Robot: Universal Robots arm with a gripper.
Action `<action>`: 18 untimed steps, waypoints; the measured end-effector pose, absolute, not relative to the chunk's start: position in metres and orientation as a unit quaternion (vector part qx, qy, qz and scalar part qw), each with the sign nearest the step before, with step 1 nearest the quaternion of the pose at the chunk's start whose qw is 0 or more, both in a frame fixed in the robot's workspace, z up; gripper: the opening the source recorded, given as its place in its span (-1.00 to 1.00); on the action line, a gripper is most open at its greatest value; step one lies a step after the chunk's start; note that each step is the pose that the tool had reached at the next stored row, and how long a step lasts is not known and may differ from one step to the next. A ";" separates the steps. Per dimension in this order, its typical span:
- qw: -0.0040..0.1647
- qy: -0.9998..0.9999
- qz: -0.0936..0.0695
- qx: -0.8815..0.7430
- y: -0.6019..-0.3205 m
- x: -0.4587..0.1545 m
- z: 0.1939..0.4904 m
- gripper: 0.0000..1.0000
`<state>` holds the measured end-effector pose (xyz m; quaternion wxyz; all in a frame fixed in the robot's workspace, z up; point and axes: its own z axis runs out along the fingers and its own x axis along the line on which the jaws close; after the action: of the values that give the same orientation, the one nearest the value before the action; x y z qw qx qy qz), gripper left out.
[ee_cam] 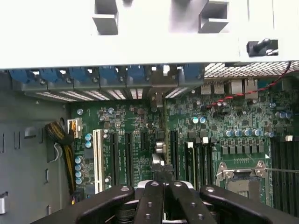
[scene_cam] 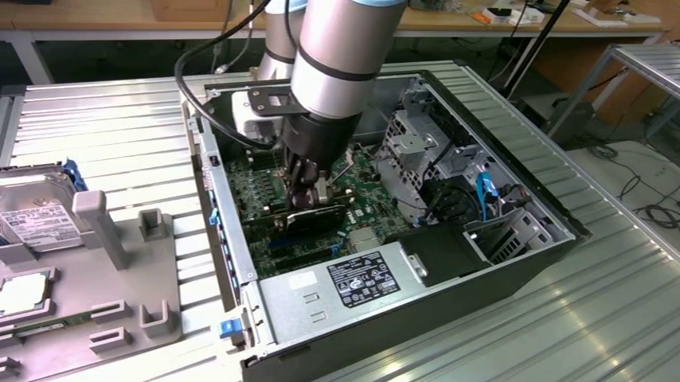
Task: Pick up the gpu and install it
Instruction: 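Press down on the gpu until it lock into place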
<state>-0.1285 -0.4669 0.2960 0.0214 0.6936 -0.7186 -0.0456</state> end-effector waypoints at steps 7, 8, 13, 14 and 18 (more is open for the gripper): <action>0.021 -0.719 -0.046 0.694 -0.467 -0.154 0.326 -0.79; 0.021 -0.719 -0.046 0.694 -0.467 -0.157 0.326 -0.79; 0.023 -0.719 -0.044 0.694 -0.467 -0.186 0.326 -0.79; 0.025 -0.719 -0.042 0.693 -0.467 -0.195 0.325 -0.79; 0.027 -0.719 -0.039 0.693 -0.467 -0.197 0.321 -0.79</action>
<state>-0.1970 -0.4670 0.3214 0.0275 0.6934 -0.7190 -0.0392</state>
